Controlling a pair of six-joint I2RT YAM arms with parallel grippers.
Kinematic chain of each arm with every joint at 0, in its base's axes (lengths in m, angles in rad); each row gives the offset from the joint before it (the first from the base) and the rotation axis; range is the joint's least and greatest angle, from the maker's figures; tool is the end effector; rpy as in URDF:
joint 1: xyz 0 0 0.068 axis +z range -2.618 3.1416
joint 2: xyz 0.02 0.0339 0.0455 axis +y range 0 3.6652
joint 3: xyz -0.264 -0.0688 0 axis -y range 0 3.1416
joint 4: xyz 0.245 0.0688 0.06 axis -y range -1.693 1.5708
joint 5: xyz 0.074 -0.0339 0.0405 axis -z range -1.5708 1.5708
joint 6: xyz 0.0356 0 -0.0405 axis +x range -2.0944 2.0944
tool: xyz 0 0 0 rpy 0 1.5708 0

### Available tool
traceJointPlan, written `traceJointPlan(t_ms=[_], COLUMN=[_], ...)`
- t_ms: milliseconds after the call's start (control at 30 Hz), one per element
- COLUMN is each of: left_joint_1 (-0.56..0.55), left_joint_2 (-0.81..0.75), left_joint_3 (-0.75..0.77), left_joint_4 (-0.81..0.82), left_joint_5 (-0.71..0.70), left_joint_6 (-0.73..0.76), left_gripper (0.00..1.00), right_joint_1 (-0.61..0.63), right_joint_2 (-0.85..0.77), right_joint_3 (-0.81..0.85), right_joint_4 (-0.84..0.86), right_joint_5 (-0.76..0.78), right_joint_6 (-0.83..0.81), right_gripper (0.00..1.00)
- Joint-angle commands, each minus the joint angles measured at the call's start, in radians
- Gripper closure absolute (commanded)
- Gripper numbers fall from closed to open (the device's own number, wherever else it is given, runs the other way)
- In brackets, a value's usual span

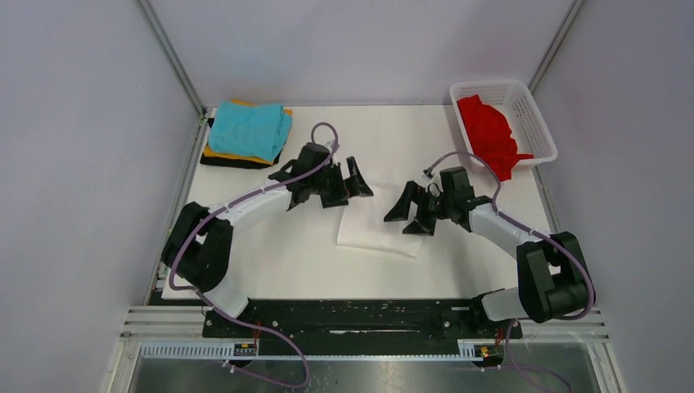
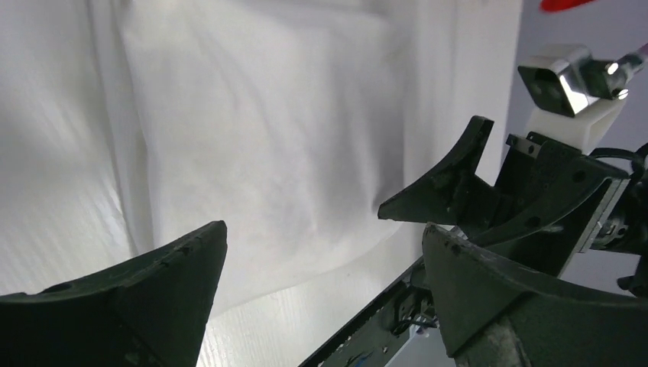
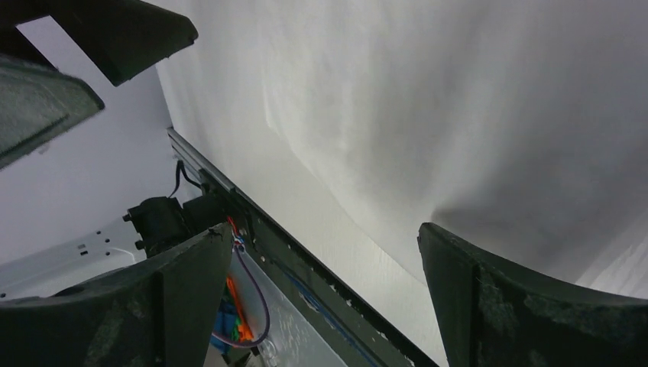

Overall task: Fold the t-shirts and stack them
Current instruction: Smooth out wrinkles on the folded tshirt

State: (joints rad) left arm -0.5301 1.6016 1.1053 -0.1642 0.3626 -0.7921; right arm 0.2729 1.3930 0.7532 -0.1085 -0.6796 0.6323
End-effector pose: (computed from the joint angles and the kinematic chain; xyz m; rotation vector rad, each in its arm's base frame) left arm 0.3015 -0.1913 0.2477 -0.1007 2.4232 -1.0754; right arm 0.2638 0.0971 0.2060 0.0651 2.4365 1.2252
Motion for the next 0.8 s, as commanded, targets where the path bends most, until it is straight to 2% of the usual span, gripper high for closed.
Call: traceJointPlan(t_ms=[0, 133, 300, 433, 533, 633, 767], left_joint_1=[-0.079, -0.079, -0.073, -0.071, -0.073, -0.072, -0.061], left_joint_2=[0.051, 0.137, 0.153, 0.108, 0.023, -0.097, -0.200], left_joint_3=[-0.067, -0.098, -0.132, -0.125, -0.080, -0.060, -0.046], left_joint_4=[0.079, 0.048, -0.001, -0.042, -0.106, -0.162, -0.213], left_joint_5=[0.004, -0.009, -0.056, -0.085, -0.127, -0.239, -0.438], left_joint_6=[-0.046, -0.057, -0.030, -0.009, 0.026, 0.046, 0.068], left_gripper=[0.01, 0.01, 0.01, 0.01, 0.01, 0.01, 0.01], right_joint_1=[0.020, 0.019, 0.006, -0.007, -0.013, -0.022, -0.034], right_joint_2=[0.039, 0.116, 0.109, 0.049, -0.075, -0.258, -0.529], right_joint_3=[-0.094, -0.159, -0.192, -0.161, -0.095, -0.034, -0.032], right_joint_4=[0.123, 0.174, 0.178, 0.123, 0.008, -0.119, -0.232], right_joint_5=[0.000, 0.031, 0.071, 0.080, 0.098, 0.231, 0.600], right_joint_6=[0.036, 0.061, 0.028, 0.001, -0.037, -0.093, -0.045], right_gripper=[0.00, 0.01, 0.01, 0.00, 0.01, 0.01, 0.01])
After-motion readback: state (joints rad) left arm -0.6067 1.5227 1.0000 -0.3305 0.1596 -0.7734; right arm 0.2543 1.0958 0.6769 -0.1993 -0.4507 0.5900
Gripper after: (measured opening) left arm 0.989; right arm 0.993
